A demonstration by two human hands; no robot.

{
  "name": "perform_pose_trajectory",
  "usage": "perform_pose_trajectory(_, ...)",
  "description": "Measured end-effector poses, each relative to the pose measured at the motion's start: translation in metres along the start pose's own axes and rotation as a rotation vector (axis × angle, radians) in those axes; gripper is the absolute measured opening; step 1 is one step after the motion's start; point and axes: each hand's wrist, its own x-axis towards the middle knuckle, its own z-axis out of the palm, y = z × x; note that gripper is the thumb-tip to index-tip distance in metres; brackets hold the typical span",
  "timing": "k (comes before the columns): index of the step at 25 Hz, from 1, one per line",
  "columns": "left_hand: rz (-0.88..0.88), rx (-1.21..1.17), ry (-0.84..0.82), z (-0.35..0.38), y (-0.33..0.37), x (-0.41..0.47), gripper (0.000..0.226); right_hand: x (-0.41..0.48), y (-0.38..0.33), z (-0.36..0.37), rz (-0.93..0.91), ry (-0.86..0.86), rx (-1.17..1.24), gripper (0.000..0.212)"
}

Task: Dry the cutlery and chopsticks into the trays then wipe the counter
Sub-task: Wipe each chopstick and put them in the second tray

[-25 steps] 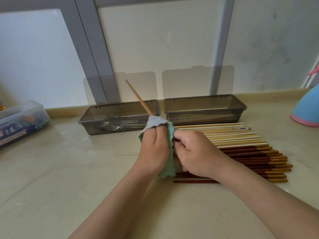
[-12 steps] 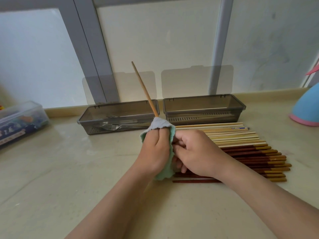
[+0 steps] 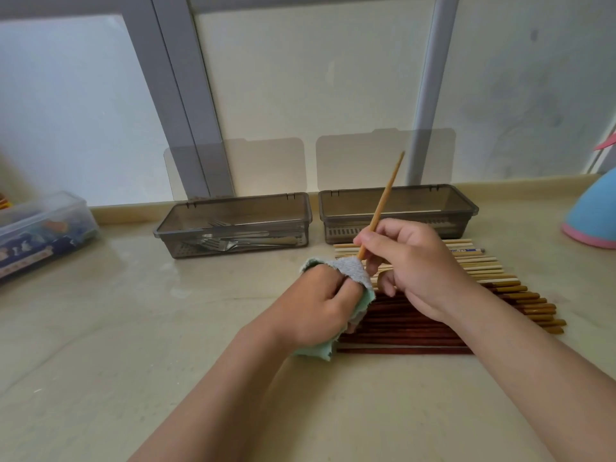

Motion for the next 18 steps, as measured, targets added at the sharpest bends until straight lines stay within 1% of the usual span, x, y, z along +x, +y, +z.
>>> perform_pose_trajectory(2, -0.002, 0.010, -0.018, 0.000, -0.002, 0.001, 0.036, 0.004, 0.001, -0.003, 0.064, 0.047, 0.087, 0.019)
perform_pose_trajectory(6, -0.002, 0.062, 0.014, 0.003, -0.006, 0.003, 0.039, 0.015, 0.000, -0.019, 0.120, 0.225, 0.235, 0.019)
perform_pose_trajectory(8, 0.000, 0.076, 0.081, 0.003, -0.006, 0.002, 0.042, 0.021, 0.001, -0.024, 0.126, 0.295, 0.311, 0.019)
perform_pose_trajectory(10, 0.007, 0.003, 0.213, 0.001, -0.006, 0.002, 0.040, 0.027, -0.001, -0.031, 0.083, 0.370, 0.311, 0.017)
perform_pose_trajectory(12, 0.004, -0.119, 0.359, -0.003, -0.006, 0.004, 0.039, 0.032, -0.004, -0.035, -0.028, 0.414, 0.206, 0.011)
perform_pose_trajectory(14, -0.010, -0.206, 0.484, -0.008, -0.006, 0.006, 0.038, 0.037, -0.012, -0.039, -0.185, 0.445, 0.032, 0.007)
perform_pose_trajectory(16, -0.001, -0.228, 0.558, -0.010, -0.004, 0.006, 0.041, 0.044, -0.024, -0.042, -0.331, 0.469, -0.173, 0.009)
perform_pose_trajectory(18, 0.004, -0.252, 0.580, -0.013, -0.004, 0.005, 0.044, 0.057, -0.035, -0.044, -0.446, 0.485, -0.387, 0.011)
